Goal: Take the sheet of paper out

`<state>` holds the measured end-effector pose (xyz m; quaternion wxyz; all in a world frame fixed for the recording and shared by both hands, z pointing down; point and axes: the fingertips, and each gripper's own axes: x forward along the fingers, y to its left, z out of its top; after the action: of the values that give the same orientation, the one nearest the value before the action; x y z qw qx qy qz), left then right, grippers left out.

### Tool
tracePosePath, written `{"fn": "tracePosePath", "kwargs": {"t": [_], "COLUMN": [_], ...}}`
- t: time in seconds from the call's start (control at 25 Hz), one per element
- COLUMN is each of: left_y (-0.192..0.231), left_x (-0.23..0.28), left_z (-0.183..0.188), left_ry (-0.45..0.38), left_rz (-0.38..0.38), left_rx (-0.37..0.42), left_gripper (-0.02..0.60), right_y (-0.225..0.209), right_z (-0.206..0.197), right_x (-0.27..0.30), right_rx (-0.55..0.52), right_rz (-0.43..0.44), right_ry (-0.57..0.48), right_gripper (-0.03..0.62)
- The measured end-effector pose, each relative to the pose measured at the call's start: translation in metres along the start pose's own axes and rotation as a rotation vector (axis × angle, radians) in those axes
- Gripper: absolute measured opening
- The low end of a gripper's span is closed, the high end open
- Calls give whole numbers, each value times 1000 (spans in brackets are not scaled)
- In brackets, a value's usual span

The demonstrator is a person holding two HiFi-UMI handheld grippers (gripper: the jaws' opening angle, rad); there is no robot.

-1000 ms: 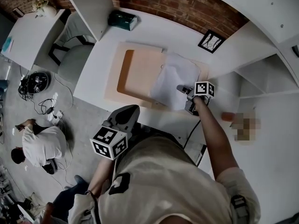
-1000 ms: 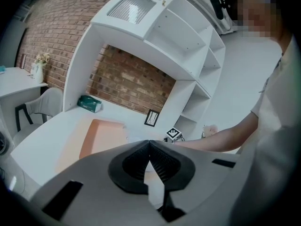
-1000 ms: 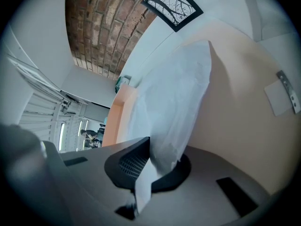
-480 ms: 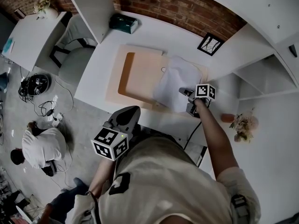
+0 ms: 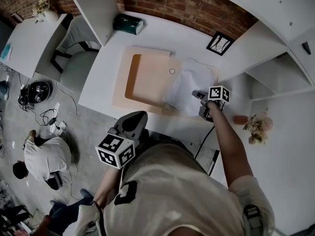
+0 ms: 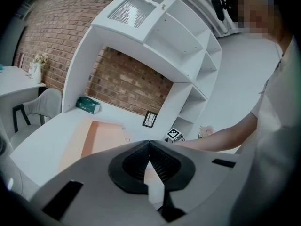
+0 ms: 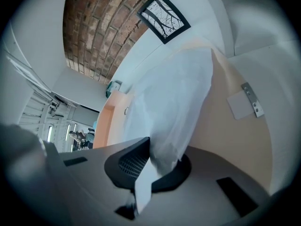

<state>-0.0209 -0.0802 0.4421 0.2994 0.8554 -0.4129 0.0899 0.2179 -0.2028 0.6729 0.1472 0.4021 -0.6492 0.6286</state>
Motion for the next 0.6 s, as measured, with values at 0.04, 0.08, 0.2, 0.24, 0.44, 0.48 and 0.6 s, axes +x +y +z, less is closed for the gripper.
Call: {"fn": "tracePosePath", "kwargs": {"t": [0.04, 0.08, 0.2, 0.24, 0.44, 0.48, 0.6], "left_y": [0, 0, 3, 5, 12, 13, 19], "left_x": [0, 0, -3, -4, -11, -13, -20], "left_z": [0, 1, 4, 4, 5, 5, 3], "left_ry": [1, 1, -3, -5, -13, -15, -16], "left_rz": [-6, -11, -13, -13, -16, -18, -20], "left_rx": [2, 4, 6, 5, -6, -10, -19], "left_gripper": [17, 17, 17, 17, 17, 17, 17], "right_y": [1, 2, 11, 14, 28, 29, 33], "right_z": [1, 2, 5, 6, 8, 9, 8], "right_x": [-1, -3, -8, -11, -30, -36, -48], "right_rx": [-6, -15, -38, -47, -74, -65, -39], "right_rz": [-4, -6, 12, 19, 31, 38, 47], "right_ry": [-8, -18, -54, -65, -131, -154, -209], "right_gripper": [28, 28, 28, 28, 28, 28, 28]}}
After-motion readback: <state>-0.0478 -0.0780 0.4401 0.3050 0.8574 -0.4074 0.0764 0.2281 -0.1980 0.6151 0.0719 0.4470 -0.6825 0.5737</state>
